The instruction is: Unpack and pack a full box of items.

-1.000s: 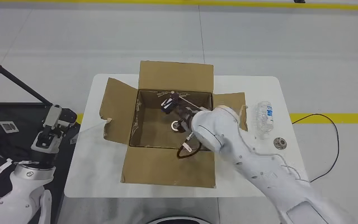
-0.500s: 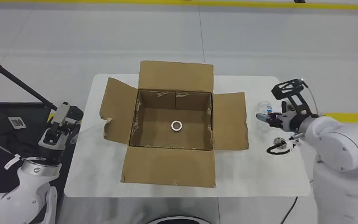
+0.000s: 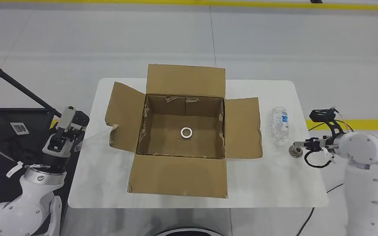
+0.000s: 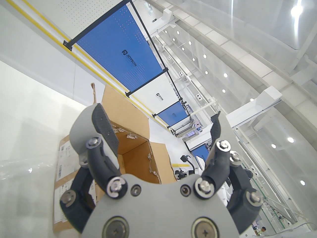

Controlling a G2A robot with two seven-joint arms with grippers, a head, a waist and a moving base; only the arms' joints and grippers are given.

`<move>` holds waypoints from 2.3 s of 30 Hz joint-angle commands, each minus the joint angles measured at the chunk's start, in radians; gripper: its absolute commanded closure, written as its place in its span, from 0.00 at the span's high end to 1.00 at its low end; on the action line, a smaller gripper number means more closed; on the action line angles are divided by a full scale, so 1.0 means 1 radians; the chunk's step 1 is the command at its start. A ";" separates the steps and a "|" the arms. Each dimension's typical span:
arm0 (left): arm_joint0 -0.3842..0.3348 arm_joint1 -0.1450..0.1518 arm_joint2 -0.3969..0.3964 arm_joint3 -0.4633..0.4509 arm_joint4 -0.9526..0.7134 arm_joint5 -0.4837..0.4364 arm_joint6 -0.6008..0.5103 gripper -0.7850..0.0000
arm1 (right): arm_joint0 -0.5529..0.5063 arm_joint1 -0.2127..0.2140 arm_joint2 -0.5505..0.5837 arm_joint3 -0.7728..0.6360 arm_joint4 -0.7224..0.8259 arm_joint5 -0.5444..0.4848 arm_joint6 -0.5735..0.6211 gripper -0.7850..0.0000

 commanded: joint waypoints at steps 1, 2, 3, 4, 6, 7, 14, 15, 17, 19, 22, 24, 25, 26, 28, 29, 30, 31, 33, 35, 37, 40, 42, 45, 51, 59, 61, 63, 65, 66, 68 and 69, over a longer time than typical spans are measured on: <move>0.000 0.000 0.000 0.000 0.000 0.000 0.000 1.00 | 0.004 0.003 -0.008 0.025 0.001 -0.004 -0.005 0.84; 0.000 0.000 0.000 0.000 0.000 0.000 0.000 1.00 | 0.007 0.004 -0.014 0.036 -0.002 -0.006 -0.007 0.83; 0.000 0.000 0.000 0.000 0.000 0.000 0.000 1.00 | 0.010 0.005 -0.020 0.045 0.000 -0.005 -0.012 0.82; 0.000 0.000 0.000 0.000 0.000 0.000 0.000 1.00 | 0.011 0.006 -0.027 0.053 0.002 -0.004 -0.014 0.80; 0.000 0.000 0.000 0.000 0.000 0.000 0.000 1.00 | 0.014 0.008 -0.045 0.068 0.001 0.002 -0.016 0.77; 0.000 0.000 0.000 0.000 0.000 0.000 0.000 1.00 | 0.016 0.008 -0.056 0.077 -0.002 0.008 -0.016 0.73; 0.000 0.000 0.000 0.000 0.000 0.000 0.000 1.00 | 0.042 0.014 -0.101 0.147 0.002 0.023 -0.027 0.68; 0.000 0.000 0.000 0.000 0.000 0.000 0.000 1.00 | 0.045 0.015 -0.105 0.156 0.002 0.025 -0.030 0.67; 0.000 0.000 0.000 0.000 0.000 0.000 0.000 1.00 | 0.051 0.017 -0.113 0.172 0.005 0.028 -0.035 0.53; 0.000 0.000 0.000 0.000 0.000 0.000 0.000 1.00 | 0.057 0.019 -0.119 0.184 0.007 0.031 -0.039 0.48; 0.000 0.000 0.000 0.000 0.000 0.000 0.000 1.00 | 0.061 0.023 -0.127 0.194 0.010 0.031 -0.040 0.45; 0.000 0.000 0.000 0.000 0.000 0.000 0.000 1.00 | 0.062 0.025 -0.132 0.198 0.012 0.033 -0.042 0.40; 0.000 0.000 0.000 0.000 0.000 0.000 0.000 1.00 | 0.061 0.026 -0.134 0.200 0.014 0.034 -0.043 0.40; 0.000 0.000 0.000 0.000 0.000 0.000 0.000 1.00 | 0.061 0.028 -0.137 0.202 0.015 0.035 -0.045 0.39; 0.000 0.000 0.000 0.000 0.000 0.000 0.000 1.00 | 0.061 0.029 -0.141 0.205 0.018 0.037 -0.047 0.37; 0.000 0.000 0.000 0.000 0.000 0.000 0.000 1.00 | 0.062 0.030 -0.144 0.208 0.019 0.038 -0.049 0.37; 0.000 0.000 0.000 0.000 0.000 0.000 0.000 1.00 | 0.063 0.031 -0.148 0.210 0.020 0.039 -0.052 0.37; 0.000 0.000 0.000 0.000 0.000 0.000 0.000 1.00 | 0.064 0.032 -0.152 0.212 0.020 0.040 -0.054 0.35; 0.000 0.000 0.000 0.000 0.000 0.000 0.000 1.00 | 0.067 0.034 -0.161 0.215 0.018 0.044 -0.058 0.33; 0.000 0.000 0.000 0.000 0.000 0.000 0.000 1.00 | 0.070 0.035 -0.172 0.219 0.011 0.051 -0.062 0.31; 0.000 0.000 0.000 0.000 0.000 0.000 0.000 1.00 | 0.076 0.036 -0.182 0.226 0.005 0.057 -0.065 0.30; 0.000 0.000 0.000 0.000 0.000 0.000 0.000 1.00 | 0.082 0.038 -0.194 0.235 0.004 0.062 -0.070 0.29; 0.000 0.000 0.000 0.000 0.000 0.000 0.000 1.00 | 0.085 0.040 -0.201 0.239 -0.001 0.068 -0.071 0.29; 0.000 0.000 0.000 0.000 0.000 0.000 0.000 1.00 | 0.089 0.042 -0.213 0.245 -0.010 0.077 -0.074 0.29; 0.000 0.000 0.000 0.000 0.000 0.000 0.000 1.00 | 0.095 0.046 -0.229 0.262 -0.011 0.084 -0.083 0.14; 0.000 0.000 0.000 0.000 0.000 0.000 0.000 1.00 | 0.097 0.057 -0.213 0.218 0.006 0.089 -0.095 0.00; 0.000 0.000 0.000 0.000 0.000 0.000 0.000 1.00 | 0.097 0.061 -0.197 0.177 0.017 0.091 -0.099 0.00; 0.000 0.000 0.000 0.000 0.000 0.000 0.000 1.00 | 0.094 0.066 -0.165 0.118 0.062 0.088 -0.104 0.00; 0.000 0.000 0.000 0.000 0.000 0.000 0.000 1.00 | 0.085 0.070 -0.125 0.046 0.129 0.080 -0.112 0.00; 0.000 0.000 0.000 0.000 0.000 0.000 0.000 1.00 | 0.077 0.073 -0.101 0.015 0.166 0.078 -0.114 0.00; 0.000 0.000 0.000 0.000 0.000 0.000 0.000 1.00 | 0.066 0.076 -0.052 -0.048 0.254 0.089 -0.132 0.00; 0.000 0.000 0.000 0.000 0.000 0.000 0.000 1.00 | 0.059 0.077 -0.032 -0.073 0.308 0.084 -0.136 0.00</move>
